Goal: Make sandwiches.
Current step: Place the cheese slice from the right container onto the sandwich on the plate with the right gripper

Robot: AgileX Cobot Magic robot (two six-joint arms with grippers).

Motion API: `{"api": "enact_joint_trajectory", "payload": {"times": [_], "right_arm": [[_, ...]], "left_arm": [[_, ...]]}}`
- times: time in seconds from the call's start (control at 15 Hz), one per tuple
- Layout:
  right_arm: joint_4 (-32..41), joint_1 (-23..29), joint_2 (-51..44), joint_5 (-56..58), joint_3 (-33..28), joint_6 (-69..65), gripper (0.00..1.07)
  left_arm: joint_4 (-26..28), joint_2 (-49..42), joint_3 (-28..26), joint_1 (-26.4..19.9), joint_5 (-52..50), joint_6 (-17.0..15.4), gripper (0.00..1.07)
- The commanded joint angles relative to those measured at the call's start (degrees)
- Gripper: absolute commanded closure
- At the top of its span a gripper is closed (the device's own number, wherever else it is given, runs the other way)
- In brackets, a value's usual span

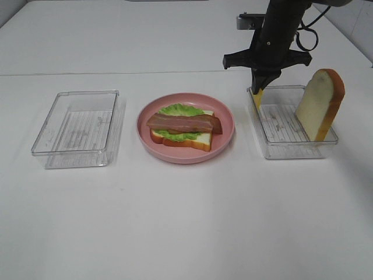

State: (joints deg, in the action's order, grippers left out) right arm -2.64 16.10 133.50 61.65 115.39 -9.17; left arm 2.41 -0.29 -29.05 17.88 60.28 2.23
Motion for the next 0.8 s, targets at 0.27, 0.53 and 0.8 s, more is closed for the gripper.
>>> {"api": "enact_joint_trajectory", "payload": {"times": [0.27, 0.53, 0.8], "right_arm": [[0.34, -0.11, -7.39, 0.34, 0.40, 0.92, 1.07], [6.47, 0.00, -12.49, 3.27, 0.40, 4.87, 1.07], [20.34, 0.80, -12.43, 5.96, 0.29, 9.17, 1.07]], "left_arm": [[0.17, -1.20, 0.17, 0.11, -0.74, 0.11, 0.29], [0.17, -1.20, 0.17, 0.11, -0.74, 0.11, 0.29], [0.17, -1.20, 0.17, 0.11, -0.74, 0.11, 0.29]]}}
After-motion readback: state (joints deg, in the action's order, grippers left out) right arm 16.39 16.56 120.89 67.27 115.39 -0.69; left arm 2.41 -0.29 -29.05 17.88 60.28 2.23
